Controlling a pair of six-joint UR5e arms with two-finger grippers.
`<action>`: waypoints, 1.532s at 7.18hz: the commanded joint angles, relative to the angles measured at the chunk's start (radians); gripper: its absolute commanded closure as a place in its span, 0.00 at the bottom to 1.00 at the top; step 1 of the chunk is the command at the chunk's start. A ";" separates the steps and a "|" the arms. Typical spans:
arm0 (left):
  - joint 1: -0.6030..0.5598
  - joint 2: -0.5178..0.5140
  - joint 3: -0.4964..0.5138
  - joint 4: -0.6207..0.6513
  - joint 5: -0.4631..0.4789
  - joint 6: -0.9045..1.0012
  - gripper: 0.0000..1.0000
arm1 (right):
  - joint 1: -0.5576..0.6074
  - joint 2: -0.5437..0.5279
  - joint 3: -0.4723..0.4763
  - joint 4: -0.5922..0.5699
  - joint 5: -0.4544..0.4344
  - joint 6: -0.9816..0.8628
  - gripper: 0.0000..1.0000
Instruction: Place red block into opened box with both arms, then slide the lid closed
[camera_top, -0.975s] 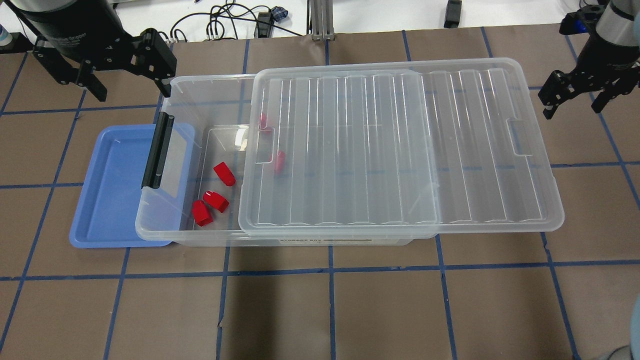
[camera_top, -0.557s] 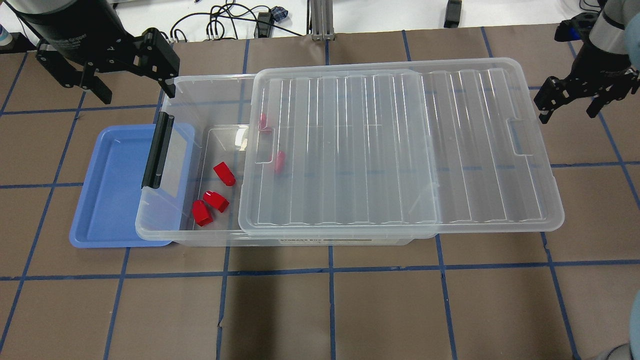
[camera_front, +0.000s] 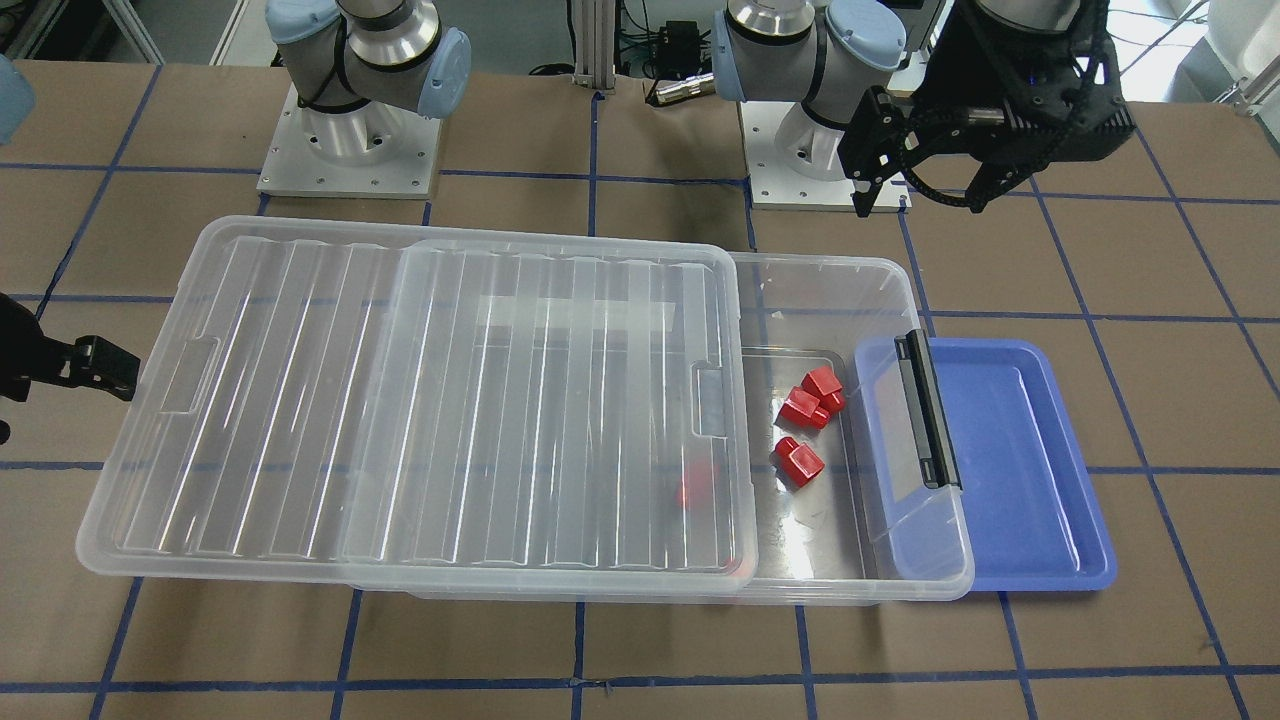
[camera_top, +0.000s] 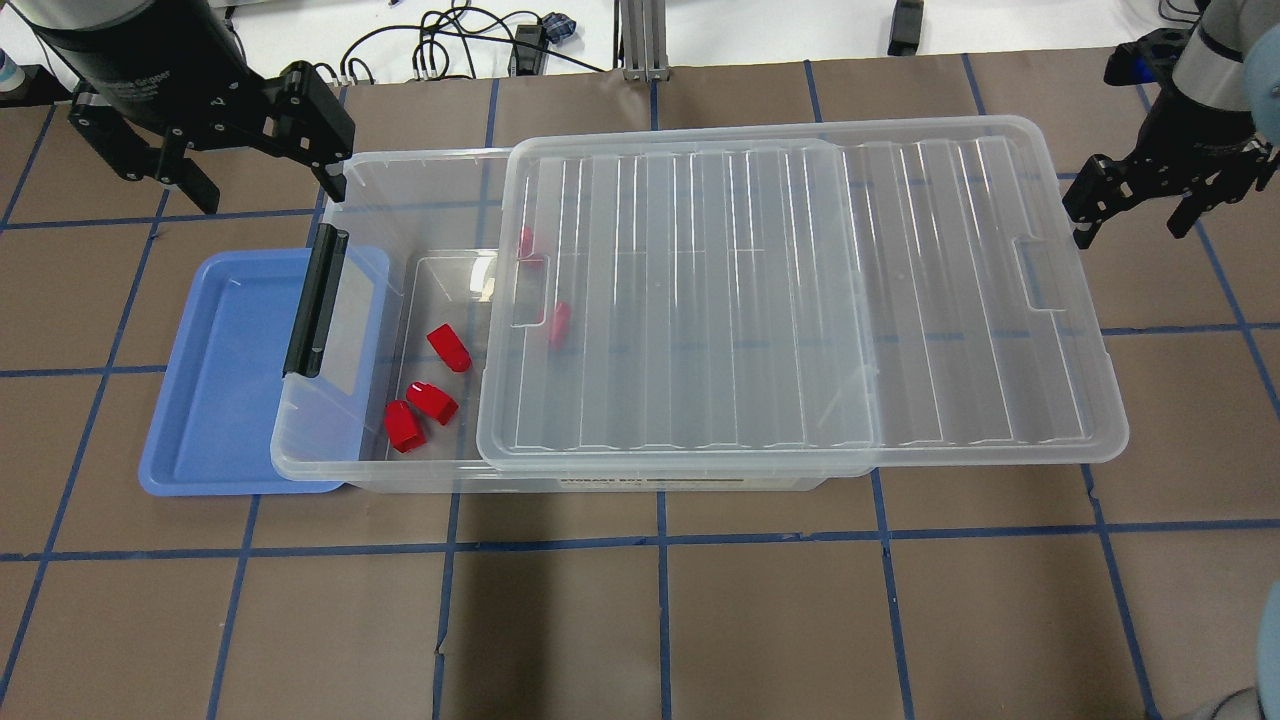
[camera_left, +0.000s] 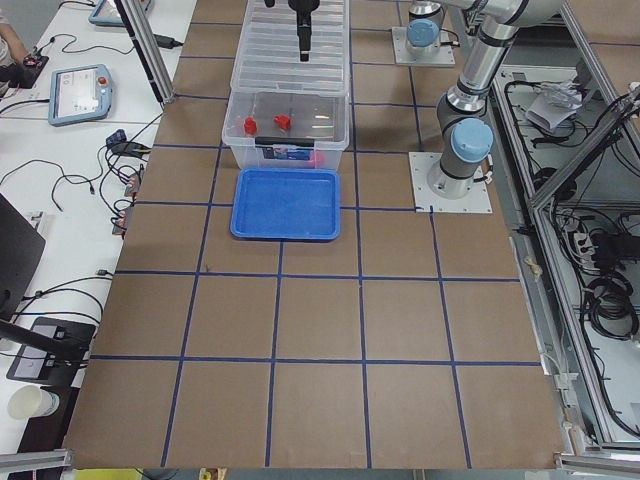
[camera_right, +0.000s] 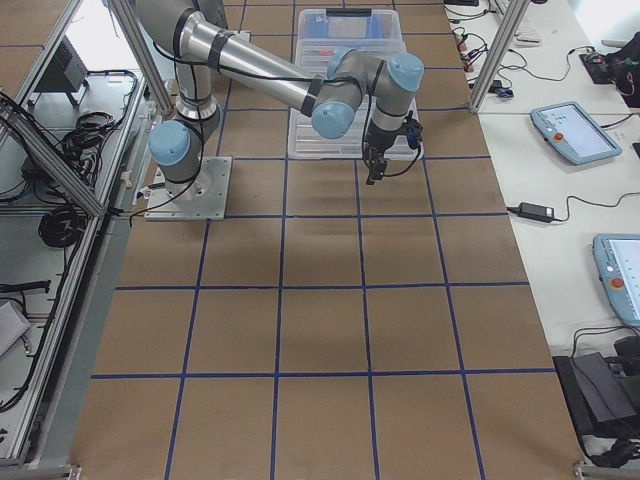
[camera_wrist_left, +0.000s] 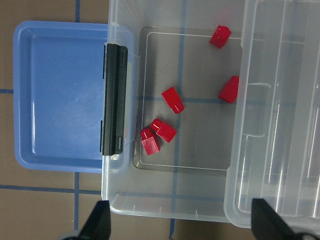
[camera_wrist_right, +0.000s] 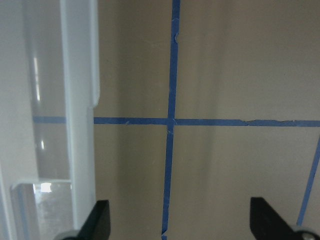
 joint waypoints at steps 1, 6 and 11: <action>-0.006 -0.063 -0.003 0.035 -0.011 -0.019 0.00 | 0.006 0.000 0.000 0.003 0.006 0.002 0.00; -0.046 -0.061 -0.043 0.042 0.003 -0.019 0.00 | 0.047 -0.001 0.000 0.029 0.039 0.084 0.00; -0.049 -0.048 -0.034 0.072 0.003 -0.019 0.00 | 0.172 0.000 0.014 0.046 0.098 0.293 0.00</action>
